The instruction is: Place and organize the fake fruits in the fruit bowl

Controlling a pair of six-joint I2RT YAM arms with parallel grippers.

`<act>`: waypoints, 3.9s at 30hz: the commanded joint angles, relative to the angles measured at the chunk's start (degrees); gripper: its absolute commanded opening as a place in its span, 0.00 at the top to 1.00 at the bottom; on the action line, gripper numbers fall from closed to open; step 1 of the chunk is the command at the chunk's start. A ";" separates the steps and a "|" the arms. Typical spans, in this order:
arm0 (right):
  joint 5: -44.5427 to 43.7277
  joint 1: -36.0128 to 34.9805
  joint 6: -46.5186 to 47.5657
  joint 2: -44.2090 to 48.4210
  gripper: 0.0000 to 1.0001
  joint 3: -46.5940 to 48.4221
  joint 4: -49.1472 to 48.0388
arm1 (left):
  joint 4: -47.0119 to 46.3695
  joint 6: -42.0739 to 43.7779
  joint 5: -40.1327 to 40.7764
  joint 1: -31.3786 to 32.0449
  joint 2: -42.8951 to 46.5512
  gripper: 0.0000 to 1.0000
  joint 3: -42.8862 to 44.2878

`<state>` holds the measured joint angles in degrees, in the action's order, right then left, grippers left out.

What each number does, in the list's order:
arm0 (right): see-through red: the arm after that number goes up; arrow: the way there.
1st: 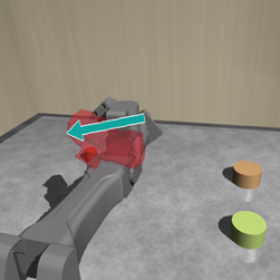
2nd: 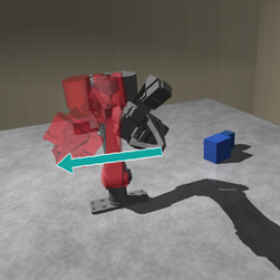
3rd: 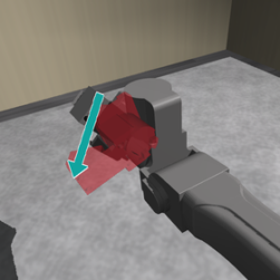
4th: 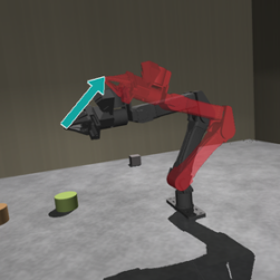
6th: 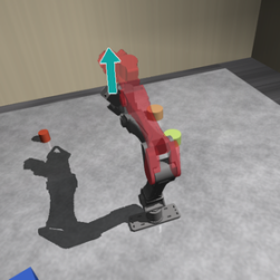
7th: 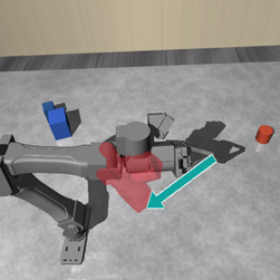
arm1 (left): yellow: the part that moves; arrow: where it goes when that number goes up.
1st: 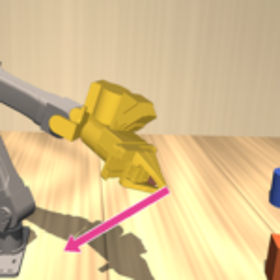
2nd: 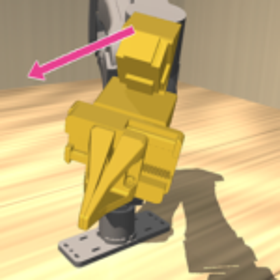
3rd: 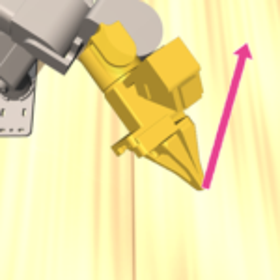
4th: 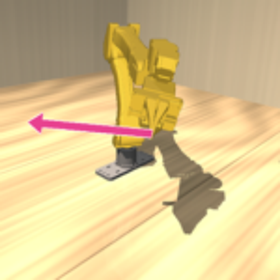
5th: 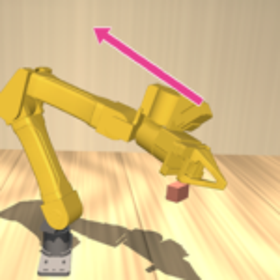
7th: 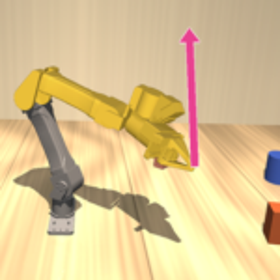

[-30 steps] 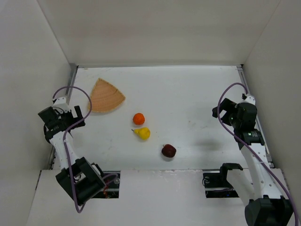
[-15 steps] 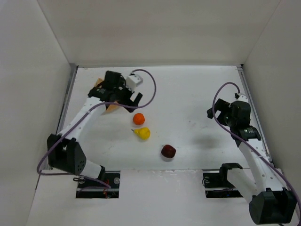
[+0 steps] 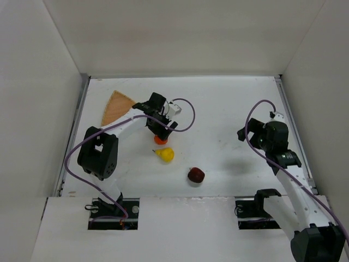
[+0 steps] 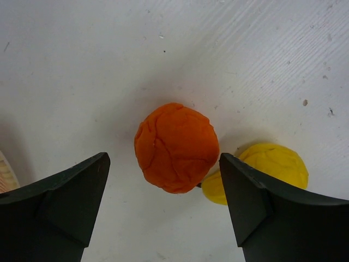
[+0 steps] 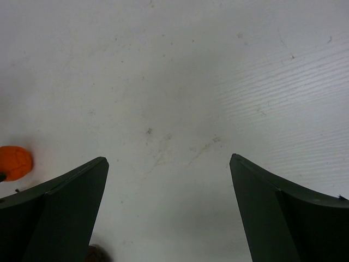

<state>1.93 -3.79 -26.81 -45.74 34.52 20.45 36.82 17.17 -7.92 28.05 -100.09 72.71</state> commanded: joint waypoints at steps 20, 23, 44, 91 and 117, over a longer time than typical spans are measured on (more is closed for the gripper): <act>-0.44 -6.96 -2.81 -4.09 0.00 1.07 -4.53 | -10.96 -1.71 -1.67 -18.50 15.01 0.74 5.52; -0.79 -9.34 -4.39 -6.99 0.00 0.90 -6.73 | -11.51 -1.70 -0.60 -22.99 13.35 0.73 4.90; -0.88 -22.17 1.32 -10.95 0.00 4.15 -6.30 | -13.18 7.23 0.02 -24.25 15.87 0.04 5.71; -1.94 -38.51 -4.39 -14.46 0.00 4.76 -6.92 | -13.15 16.69 -6.06 -16.39 10.46 0.73 4.10; -4.84 -51.44 -12.92 -29.68 0.00 14.52 11.54 | -27.68 9.29 6.87 -31.88 -13.20 0.35 16.51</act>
<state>-3.14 -54.48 -38.06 -76.64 47.05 29.52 11.66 26.61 0.23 -3.66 -114.74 89.19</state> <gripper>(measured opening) 0.999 0.640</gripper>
